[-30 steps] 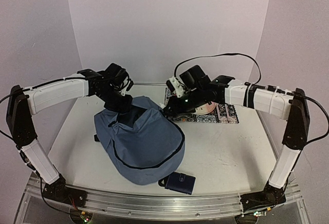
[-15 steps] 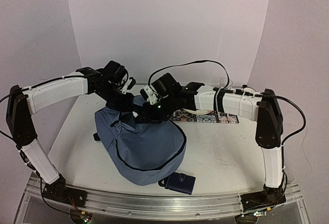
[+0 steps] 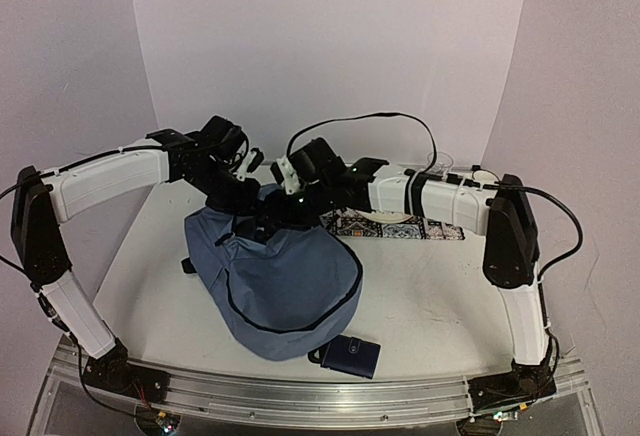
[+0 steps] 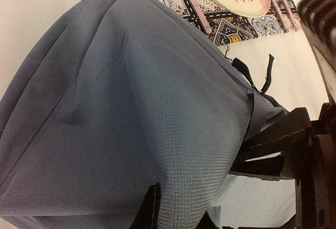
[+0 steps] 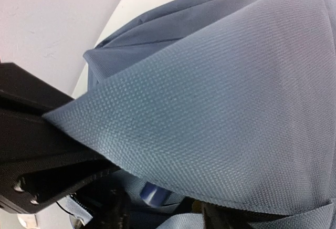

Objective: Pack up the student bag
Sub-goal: Place the seal in the lower front pocket of the bag, then adjust the student bag at the center of the board, then hold the lower front pocket of the student bag.

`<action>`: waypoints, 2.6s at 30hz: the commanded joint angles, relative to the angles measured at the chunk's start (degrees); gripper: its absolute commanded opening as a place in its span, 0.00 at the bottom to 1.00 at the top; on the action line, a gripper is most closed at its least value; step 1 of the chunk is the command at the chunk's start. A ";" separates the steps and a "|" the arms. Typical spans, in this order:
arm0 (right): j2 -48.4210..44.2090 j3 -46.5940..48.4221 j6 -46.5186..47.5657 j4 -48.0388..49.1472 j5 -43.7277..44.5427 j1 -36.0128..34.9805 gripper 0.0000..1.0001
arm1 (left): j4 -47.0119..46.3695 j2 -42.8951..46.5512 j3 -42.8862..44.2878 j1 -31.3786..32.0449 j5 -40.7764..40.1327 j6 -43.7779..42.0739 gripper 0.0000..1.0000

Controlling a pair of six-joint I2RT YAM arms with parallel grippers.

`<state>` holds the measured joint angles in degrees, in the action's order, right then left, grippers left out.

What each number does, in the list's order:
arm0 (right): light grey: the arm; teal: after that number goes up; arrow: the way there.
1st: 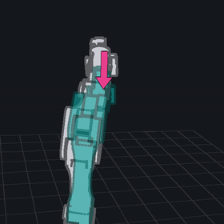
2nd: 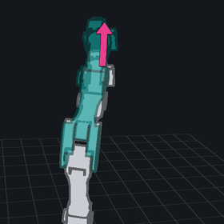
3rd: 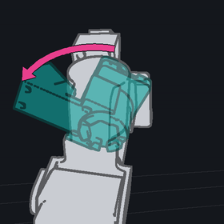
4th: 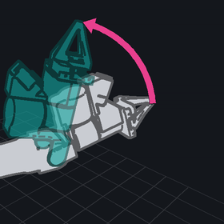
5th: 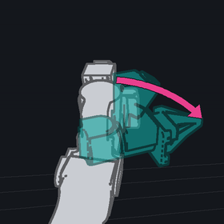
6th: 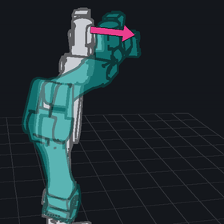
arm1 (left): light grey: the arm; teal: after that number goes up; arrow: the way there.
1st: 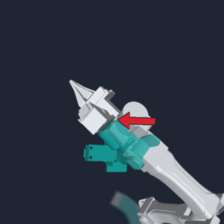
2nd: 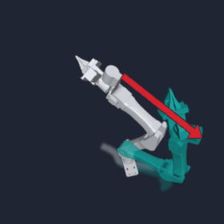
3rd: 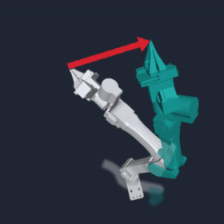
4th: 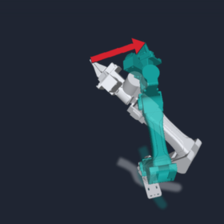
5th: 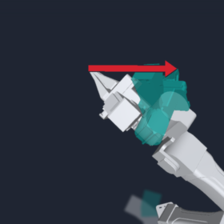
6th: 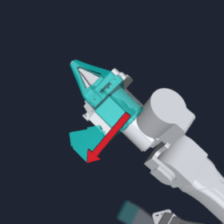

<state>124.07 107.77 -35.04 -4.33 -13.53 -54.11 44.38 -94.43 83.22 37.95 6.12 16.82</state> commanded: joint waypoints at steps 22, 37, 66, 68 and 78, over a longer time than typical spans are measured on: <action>-22.25 -25.55 12.06 -2.56 8.04 0.37 0.82 | -2.58 20.24 -18.59 -2.36 -10.71 15.72 0.62; -29.16 -37.15 3.77 -16.15 15.25 0.40 0.98 | -5.04 22.29 -30.30 -3.24 -0.97 22.53 0.62; -34.84 -30.39 24.04 -17.34 17.20 7.93 0.71 | -19.68 29.43 -33.97 6.62 5.75 20.55 0.36; -34.19 -29.42 23.84 -15.40 16.26 5.93 0.72 | -19.48 27.37 -32.46 6.72 5.48 17.38 0.38; -21.28 -18.32 20.62 -7.99 10.22 -4.47 0.74 | -15.53 30.79 -37.82 6.69 -7.90 37.37 0.60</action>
<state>97.45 84.27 -13.16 -14.71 -1.01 -55.41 26.65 -67.35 48.15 44.64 4.32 43.29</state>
